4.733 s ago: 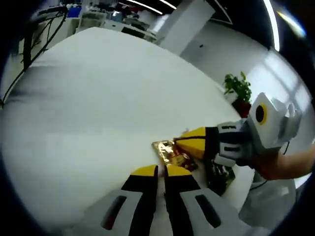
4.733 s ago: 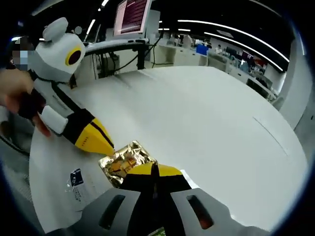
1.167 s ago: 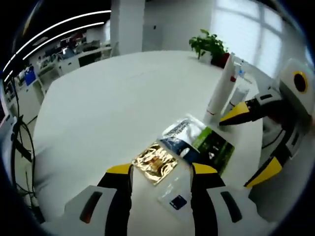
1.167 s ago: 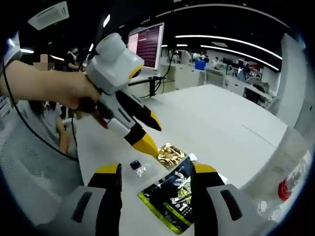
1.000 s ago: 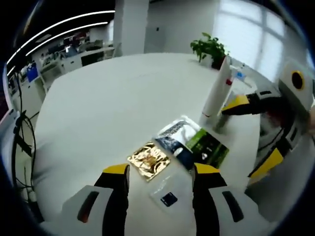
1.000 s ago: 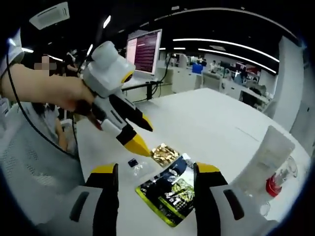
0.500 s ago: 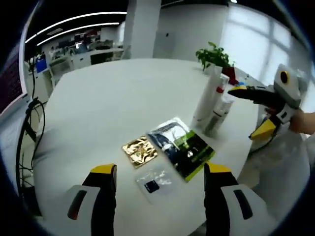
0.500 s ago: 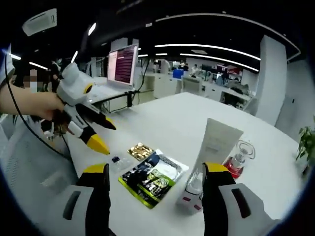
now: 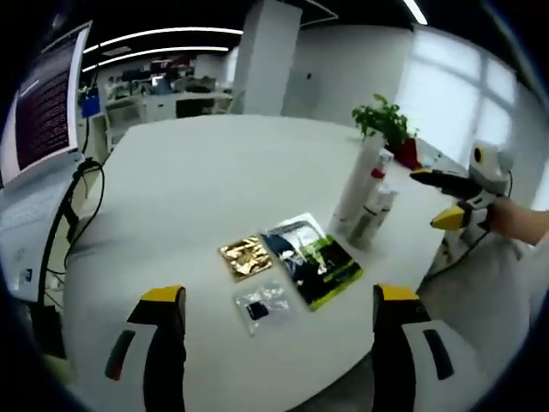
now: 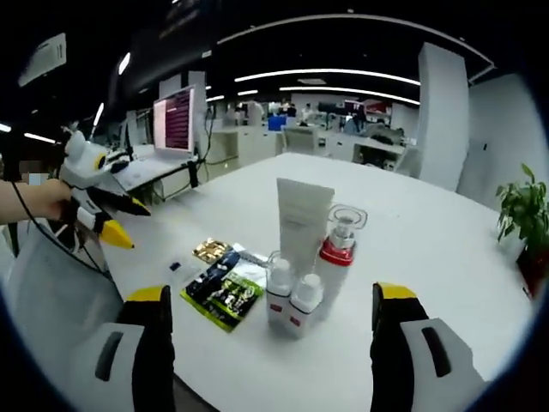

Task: Arrange the skincare products in the storage area until every visible bottle or jar stands upright without overlapping.

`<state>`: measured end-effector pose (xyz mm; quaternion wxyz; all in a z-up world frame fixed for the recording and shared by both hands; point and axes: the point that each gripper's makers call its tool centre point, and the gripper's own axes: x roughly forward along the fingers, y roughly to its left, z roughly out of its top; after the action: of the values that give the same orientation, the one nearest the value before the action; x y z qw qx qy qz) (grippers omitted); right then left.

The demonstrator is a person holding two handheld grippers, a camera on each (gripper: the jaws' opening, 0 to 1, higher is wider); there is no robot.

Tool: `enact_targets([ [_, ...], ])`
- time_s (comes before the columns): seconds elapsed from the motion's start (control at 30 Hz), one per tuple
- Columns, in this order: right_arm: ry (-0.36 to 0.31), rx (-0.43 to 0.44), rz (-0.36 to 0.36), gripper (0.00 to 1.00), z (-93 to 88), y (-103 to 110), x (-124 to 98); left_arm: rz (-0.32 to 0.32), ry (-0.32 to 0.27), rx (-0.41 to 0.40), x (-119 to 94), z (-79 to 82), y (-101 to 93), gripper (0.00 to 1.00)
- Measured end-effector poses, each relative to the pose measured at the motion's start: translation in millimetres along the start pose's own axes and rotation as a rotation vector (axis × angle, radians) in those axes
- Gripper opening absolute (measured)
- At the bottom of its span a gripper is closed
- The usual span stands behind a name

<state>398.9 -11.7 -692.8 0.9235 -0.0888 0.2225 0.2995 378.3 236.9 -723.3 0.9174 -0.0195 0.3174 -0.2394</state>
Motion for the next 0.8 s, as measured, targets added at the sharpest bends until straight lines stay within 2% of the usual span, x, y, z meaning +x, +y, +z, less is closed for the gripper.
enact_targets([
  [0.1,0.008,0.019,-0.016,0.99,-4.6,-8.2,-7.5,0.012,-0.029,-0.003,-6.5,2.6,-3.0,0.96],
  [0.2,0.013,0.037,-0.023,0.99,-10.6,-13.7,-13.2,0.022,-0.025,0.009,-9.8,-1.3,-6.5,0.99],
  [0.33,0.042,0.064,-0.033,0.99,-19.6,-14.8,-16.1,0.027,-0.025,0.023,-12.8,-7.2,-7.7,0.99],
  [0.43,0.022,0.065,-0.029,0.99,-16.4,-14.4,-15.0,0.026,-0.031,0.015,-12.5,-10.9,-7.5,0.99],
  [0.5,0.044,0.080,-0.029,0.99,-21.7,-14.7,-14.8,0.026,-0.033,0.005,-12.3,-9.5,-7.6,0.99],
  [0.57,0.045,0.101,-0.029,0.99,-23.3,-15.7,-15.2,0.045,-0.040,0.020,-12.6,-7.6,-4.6,0.99],
  [0.8,0.053,0.137,-0.031,0.98,-27.9,-18.5,-13.1,0.036,-0.025,0.033,-10.5,-10.3,-6.8,0.99],
])
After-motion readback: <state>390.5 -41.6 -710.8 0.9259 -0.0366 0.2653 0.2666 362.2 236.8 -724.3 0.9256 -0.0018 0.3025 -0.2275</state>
